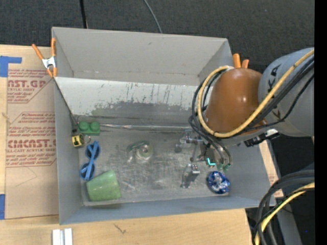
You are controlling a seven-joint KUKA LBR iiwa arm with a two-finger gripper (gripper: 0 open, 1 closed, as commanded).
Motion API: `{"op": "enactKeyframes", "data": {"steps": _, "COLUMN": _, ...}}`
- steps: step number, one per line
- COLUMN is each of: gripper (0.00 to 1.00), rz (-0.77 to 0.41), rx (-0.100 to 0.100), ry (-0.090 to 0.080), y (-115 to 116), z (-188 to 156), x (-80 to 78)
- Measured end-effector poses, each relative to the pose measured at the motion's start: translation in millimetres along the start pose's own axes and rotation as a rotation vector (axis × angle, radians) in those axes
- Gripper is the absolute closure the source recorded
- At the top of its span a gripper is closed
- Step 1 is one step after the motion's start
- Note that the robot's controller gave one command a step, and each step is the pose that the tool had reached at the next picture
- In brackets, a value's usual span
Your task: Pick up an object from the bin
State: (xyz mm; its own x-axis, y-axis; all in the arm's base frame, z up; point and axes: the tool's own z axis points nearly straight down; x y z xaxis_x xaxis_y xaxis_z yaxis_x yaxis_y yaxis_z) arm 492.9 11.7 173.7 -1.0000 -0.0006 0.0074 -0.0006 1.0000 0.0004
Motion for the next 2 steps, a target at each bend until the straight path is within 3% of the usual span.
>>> {"op": "enactKeyframes", "data": {"steps": 1, "gripper": 0.0, "rz": -0.021, "rx": -0.004, "ry": -0.008, "y": 77, "z": 41, "x": -41.5}}
{"op": "enactKeyframes", "data": {"steps": 2, "gripper": 0.0, "rz": -0.095, "rx": -0.005, "ry": -0.035, "y": 66, "z": 95, "x": -89.3}}
